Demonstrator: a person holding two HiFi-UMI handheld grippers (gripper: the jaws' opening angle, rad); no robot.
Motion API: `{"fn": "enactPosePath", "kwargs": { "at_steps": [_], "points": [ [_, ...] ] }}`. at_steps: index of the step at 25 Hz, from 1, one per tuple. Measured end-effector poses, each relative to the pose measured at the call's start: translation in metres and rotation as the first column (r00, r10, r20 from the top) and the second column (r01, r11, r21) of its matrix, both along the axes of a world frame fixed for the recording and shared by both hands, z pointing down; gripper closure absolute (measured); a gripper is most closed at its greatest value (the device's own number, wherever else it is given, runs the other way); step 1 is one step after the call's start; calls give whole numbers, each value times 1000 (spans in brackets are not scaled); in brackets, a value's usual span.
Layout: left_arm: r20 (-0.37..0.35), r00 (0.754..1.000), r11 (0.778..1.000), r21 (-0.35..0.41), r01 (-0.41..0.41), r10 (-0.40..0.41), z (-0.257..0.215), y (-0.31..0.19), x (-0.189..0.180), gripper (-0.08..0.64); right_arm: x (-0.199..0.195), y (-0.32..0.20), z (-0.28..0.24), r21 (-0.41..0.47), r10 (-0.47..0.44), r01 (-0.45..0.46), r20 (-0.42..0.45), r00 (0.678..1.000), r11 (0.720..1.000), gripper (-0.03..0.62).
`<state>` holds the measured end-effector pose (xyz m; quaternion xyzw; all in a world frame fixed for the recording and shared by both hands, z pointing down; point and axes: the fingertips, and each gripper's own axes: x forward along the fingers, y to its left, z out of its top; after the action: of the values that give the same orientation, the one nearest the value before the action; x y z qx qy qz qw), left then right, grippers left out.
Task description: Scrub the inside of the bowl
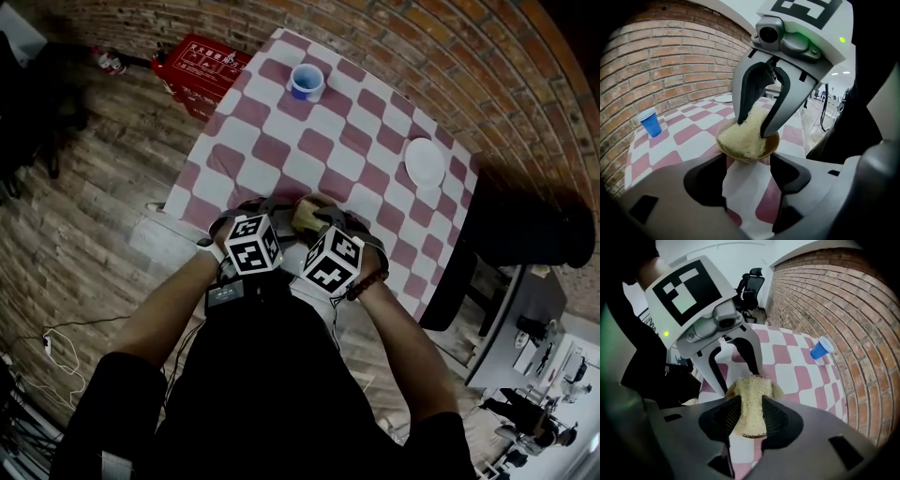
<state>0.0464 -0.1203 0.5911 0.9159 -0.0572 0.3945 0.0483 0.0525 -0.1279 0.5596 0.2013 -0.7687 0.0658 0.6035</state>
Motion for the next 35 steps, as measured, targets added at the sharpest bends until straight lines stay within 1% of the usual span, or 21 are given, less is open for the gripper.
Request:
{"fn": "enactPosePath", "kwargs": {
  "at_steps": [2,4,8,10,13,17,19,23,25,26,27,28,30,32,33,34,35],
  "points": [
    [1,1000,1000,1,-4,4,0,-1,0,278,5,8,3,-17,-23,23,-22,999,1000,439],
    [3,1000,1000,1,-7,7,0,0,1,278,16,12,6,-15,-54,53,-65,996,998,439],
    [7,1000,1000,2,-12,12,0,3,1,278,36,2,12,42,-119,128,-180,976,991,439],
    [8,1000,1000,2,-12,12,0,3,1,278,38,-6,16,58,-132,148,-212,968,987,439],
    [10,1000,1000,0,-9,9,0,2,2,278,29,-12,20,56,-159,176,-231,960,983,439],
    [14,1000,1000,1,-1,1,1,0,2,278,14,-8,24,50,-215,233,-240,947,971,439],
    [17,1000,1000,4,0,0,1,-1,1,278,11,-2,25,36,-253,270,-250,934,962,439],
    [17,1000,1000,1,0,0,1,-1,2,278,18,7,23,10,-330,349,-299,896,937,439],
    [19,1000,1000,0,-1,1,1,0,1,278,25,7,18,25,-339,366,-322,884,930,439],
    [21,1000,1000,0,-1,1,2,0,0,278,28,5,15,39,-334,366,-329,883,930,439],
    [23,1000,1000,0,-1,1,2,0,-2,278,31,4,10,55,-321,357,-327,889,933,439],
    [23,1000,1000,0,1,-1,2,0,-3,278,34,2,6,72,-298,336,-316,901,939,439],
    [24,1000,1000,-2,10,-10,1,0,-7,278,40,0,-6,104,-221,255,-259,940,961,439],
    [25,999,1000,-3,22,-22,-1,0,-12,278,49,-5,-20,134,-103,127,-171,980,983,439],
    [26,999,1000,-4,29,-29,-2,-1,-16,278,56,-7,-27,145,-31,49,-120,992,988,439],
    [25,999,999,-6,37,-37,-3,-2,-19,278,63,-9,-34,148,44,-35,-61,997,988,439],
    [23,999,999,-10,48,-48,-5,-3,-23,278,70,-9,-40,142,123,-122,1,992,982,439]
  ]
}}
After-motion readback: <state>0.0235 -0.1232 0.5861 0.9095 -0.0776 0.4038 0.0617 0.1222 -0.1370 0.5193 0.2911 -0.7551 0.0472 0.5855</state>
